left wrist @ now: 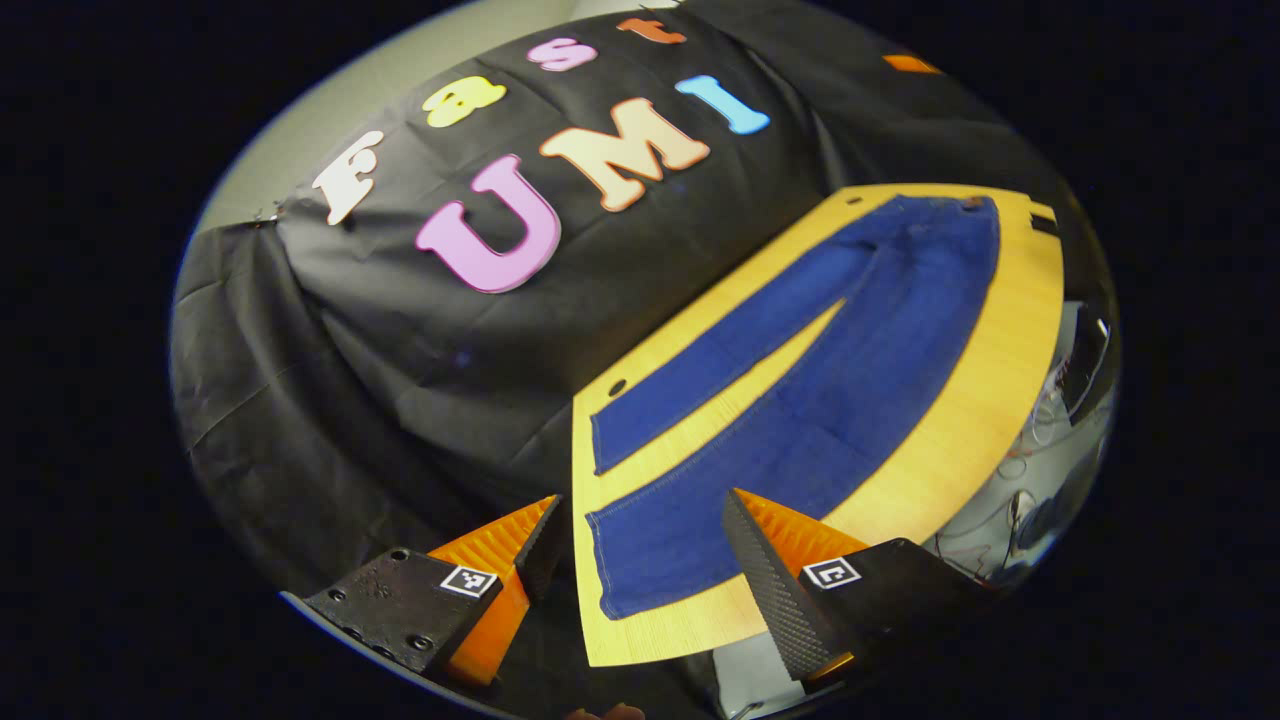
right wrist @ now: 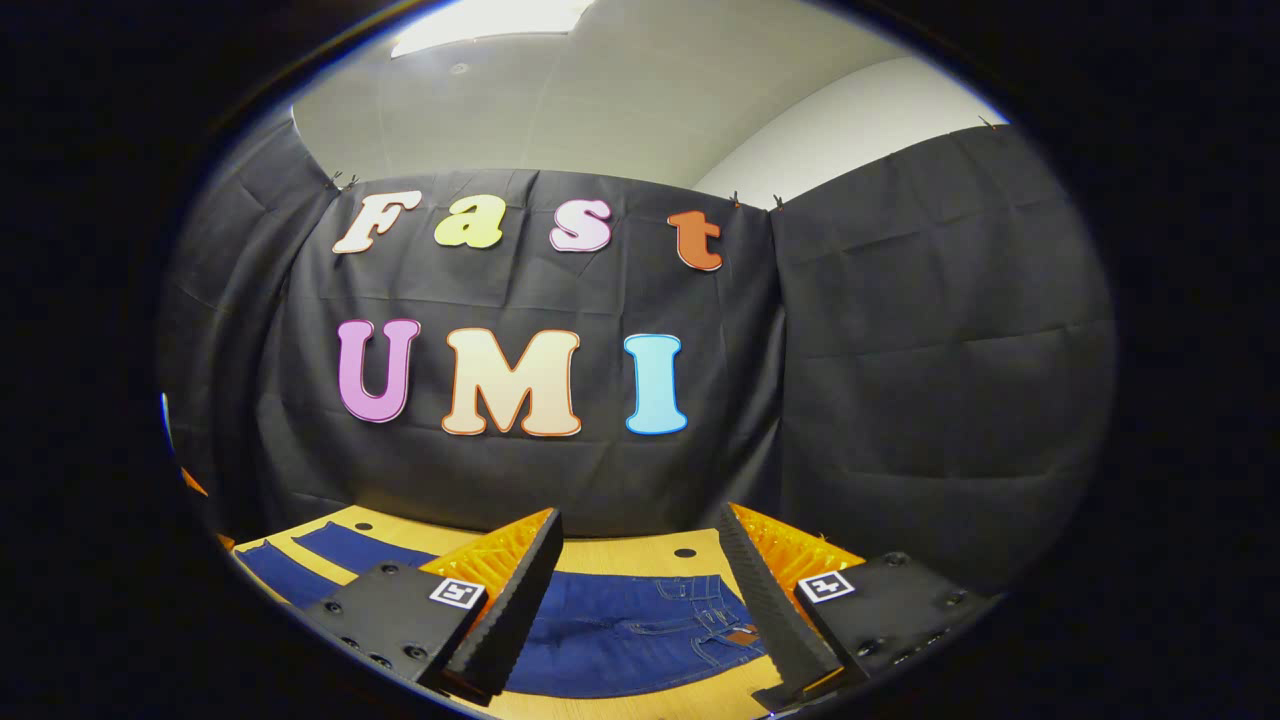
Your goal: Grasp the waist and the cuffs of the jeans and fold them to make the two legs overlap; first hold the waist and fold one-third of the jeans toward the cuffs, then hold the cuffs and fold the remaining one-third in the same direction to finish folding.
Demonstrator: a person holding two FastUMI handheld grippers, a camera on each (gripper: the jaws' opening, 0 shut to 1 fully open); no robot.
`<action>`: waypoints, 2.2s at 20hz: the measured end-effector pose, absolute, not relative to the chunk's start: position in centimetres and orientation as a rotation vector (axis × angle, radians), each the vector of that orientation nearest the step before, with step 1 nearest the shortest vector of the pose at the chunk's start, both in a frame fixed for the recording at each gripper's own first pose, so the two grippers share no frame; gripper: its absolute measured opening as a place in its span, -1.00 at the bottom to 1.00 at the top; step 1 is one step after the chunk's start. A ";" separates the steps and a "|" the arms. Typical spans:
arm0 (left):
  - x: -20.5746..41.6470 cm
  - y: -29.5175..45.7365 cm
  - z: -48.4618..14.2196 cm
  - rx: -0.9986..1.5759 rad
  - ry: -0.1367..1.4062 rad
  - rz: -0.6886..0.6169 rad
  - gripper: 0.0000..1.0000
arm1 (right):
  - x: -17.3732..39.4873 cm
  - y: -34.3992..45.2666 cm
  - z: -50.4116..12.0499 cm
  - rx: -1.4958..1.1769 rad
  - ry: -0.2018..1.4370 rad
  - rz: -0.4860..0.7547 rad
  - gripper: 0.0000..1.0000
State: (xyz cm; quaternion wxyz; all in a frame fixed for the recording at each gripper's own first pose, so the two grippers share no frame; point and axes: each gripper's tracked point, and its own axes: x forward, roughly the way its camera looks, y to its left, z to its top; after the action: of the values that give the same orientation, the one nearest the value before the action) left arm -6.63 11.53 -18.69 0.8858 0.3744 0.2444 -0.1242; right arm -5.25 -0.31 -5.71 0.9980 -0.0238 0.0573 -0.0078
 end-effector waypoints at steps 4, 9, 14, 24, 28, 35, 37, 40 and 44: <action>-7.2 13.5 -23.4 0.934 0.627 -0.327 0.92 | -5.5 0.2 -6.7 -0.068 0.143 -0.007 0.95; -8.6 16.3 -28.0 1.104 0.735 -0.416 0.90 | -6.3 0.0 -7.1 -0.105 0.156 -0.016 0.99; -7.8 17.5 -31.4 1.232 0.799 -0.512 1.00 | -7.6 -1.6 -7.9 -0.124 0.187 -0.067 0.97; -4.8 16.4 -33.2 1.313 0.768 -0.639 0.68 | -8.5 -3.2 -7.3 -0.145 0.174 -0.121 0.97; -3.4 16.1 -33.7 1.306 0.786 -0.651 0.67 | -7.0 -3.6 -8.5 -0.149 0.177 -0.098 1.00; -5.3 15.6 -35.8 1.203 1.021 -0.734 -0.34 | -2.4 -5.5 -13.8 -0.171 0.243 -0.042 0.98; -5.3 15.7 -36.0 1.246 1.032 -0.744 -0.61 | -1.2 -6.1 -15.6 -0.216 0.281 -0.007 0.97; -5.1 15.9 -35.9 1.241 1.017 -0.693 -0.99 | -0.2 -6.8 -17.9 -0.304 0.324 0.068 0.96; -5.1 15.8 -35.8 1.214 1.019 -0.630 -1.00 | -1.0 -8.4 -22.7 -0.532 0.438 0.208 0.97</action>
State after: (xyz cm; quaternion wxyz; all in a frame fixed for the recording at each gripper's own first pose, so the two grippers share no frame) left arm -5.10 15.78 -35.75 0.6579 0.5360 0.4499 -0.2784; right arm -0.97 -8.42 -22.74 0.9359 -0.2601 0.2145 0.1016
